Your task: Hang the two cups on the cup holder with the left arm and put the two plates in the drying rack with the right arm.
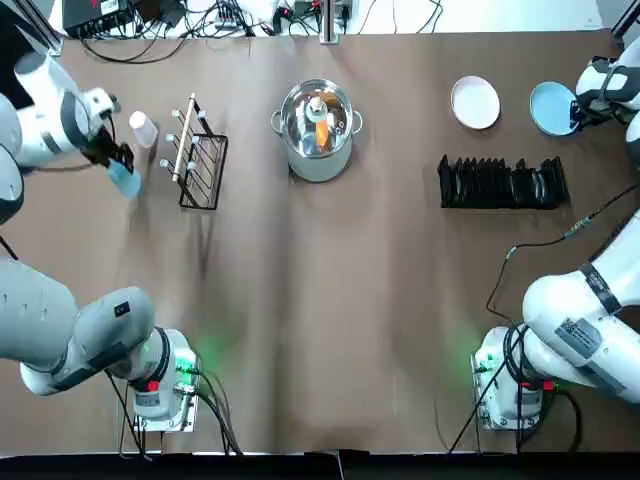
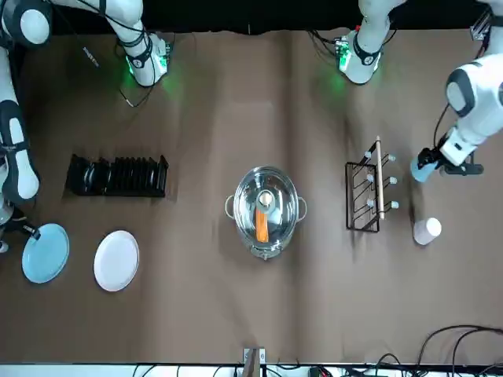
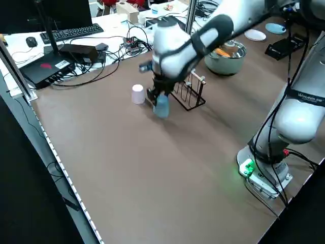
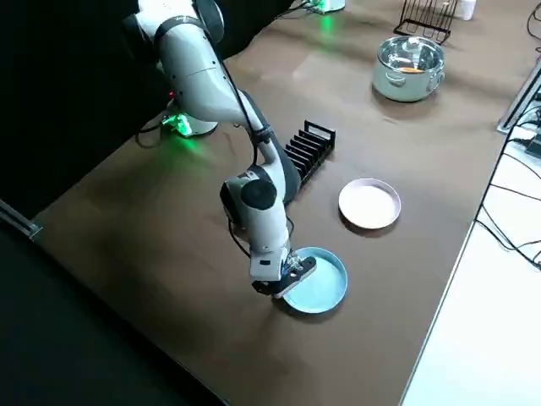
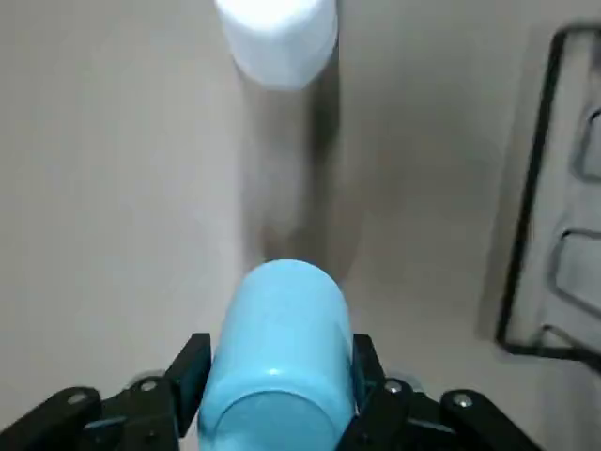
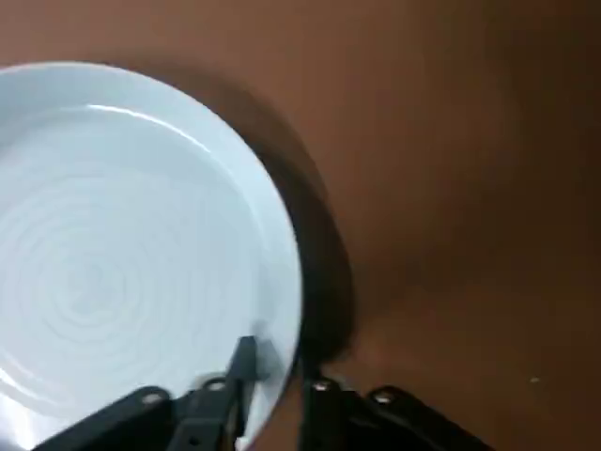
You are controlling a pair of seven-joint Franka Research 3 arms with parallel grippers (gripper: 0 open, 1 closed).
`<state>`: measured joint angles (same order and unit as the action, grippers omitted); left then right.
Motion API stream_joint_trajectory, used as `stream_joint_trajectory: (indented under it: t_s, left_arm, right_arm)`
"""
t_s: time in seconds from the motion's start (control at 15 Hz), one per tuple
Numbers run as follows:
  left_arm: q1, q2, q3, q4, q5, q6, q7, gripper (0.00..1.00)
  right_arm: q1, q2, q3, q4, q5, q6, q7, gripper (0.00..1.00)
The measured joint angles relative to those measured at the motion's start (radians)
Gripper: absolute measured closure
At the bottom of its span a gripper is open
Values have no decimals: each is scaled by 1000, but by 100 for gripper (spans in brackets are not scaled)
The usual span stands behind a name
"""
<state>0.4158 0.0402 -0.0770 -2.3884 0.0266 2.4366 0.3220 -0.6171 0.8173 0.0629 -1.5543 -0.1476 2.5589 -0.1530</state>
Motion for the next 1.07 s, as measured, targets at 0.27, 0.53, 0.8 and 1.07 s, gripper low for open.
stream_joint_trajectory:
  t_s: [0.27, 0.53, 0.8, 1.07]
  left_arm:
    - [-6, -14, -92, 226, 0, -289, -182, 34]
    - [-9, -13, -192, 281, 0, -378, -380, 34]
    - [-10, -8, -261, 280, 0, -380, -535, 34]
    - [-10, -7, -286, 281, 0, -378, -615, 34]
  right_arm:
    - [0, -1, 7, 12, 9, 1, 2, 94]
    - [2, -17, 40, 32, 12, -48, 1, 94]
    - [49, -144, 83, 72, 9, -327, -2, 97]
    - [140, -316, 87, 78, -25, -582, -101, 97]
